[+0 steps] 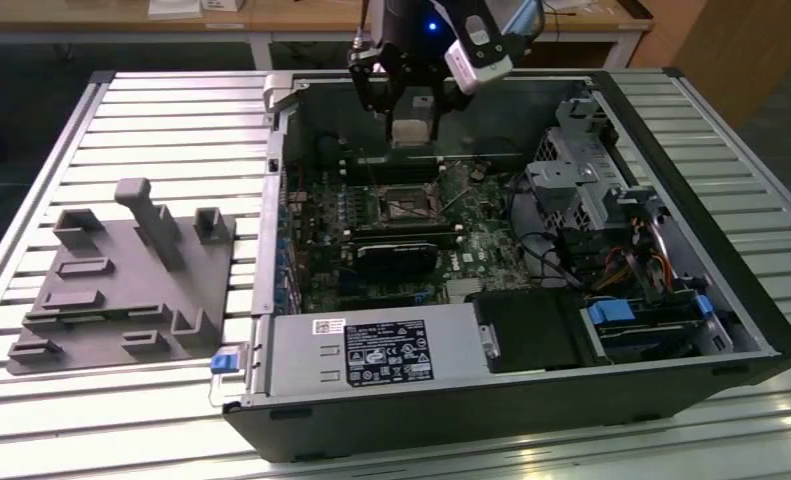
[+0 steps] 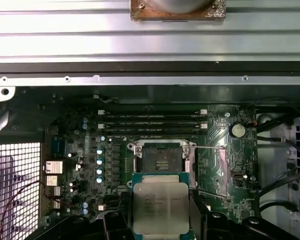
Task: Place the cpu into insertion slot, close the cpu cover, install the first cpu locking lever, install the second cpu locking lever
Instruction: 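Place the cpu into insertion slot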
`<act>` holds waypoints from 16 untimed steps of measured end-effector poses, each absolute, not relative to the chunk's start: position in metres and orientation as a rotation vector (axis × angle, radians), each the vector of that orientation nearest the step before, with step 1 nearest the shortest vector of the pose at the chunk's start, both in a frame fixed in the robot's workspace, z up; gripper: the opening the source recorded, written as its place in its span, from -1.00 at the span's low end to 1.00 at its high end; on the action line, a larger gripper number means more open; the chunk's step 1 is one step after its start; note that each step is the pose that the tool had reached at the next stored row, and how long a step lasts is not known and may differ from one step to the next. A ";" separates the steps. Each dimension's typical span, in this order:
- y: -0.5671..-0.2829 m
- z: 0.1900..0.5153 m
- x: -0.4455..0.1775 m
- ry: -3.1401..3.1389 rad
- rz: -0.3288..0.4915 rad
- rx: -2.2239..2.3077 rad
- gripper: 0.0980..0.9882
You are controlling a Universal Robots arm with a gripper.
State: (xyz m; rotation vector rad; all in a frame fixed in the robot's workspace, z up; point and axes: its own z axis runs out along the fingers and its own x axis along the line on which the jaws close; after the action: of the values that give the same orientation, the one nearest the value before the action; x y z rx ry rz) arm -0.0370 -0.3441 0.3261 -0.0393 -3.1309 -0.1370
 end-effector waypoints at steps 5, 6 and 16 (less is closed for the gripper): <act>-0.344 0.319 -0.035 -3.134 -0.137 -0.039 0.00; -0.343 0.318 -0.034 -3.134 -0.137 -0.039 0.00; -0.342 0.301 -0.033 -3.137 -0.137 -0.038 0.00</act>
State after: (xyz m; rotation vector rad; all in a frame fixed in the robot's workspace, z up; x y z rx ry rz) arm -0.0328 -0.3422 0.3011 -0.0380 -3.1375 -0.1374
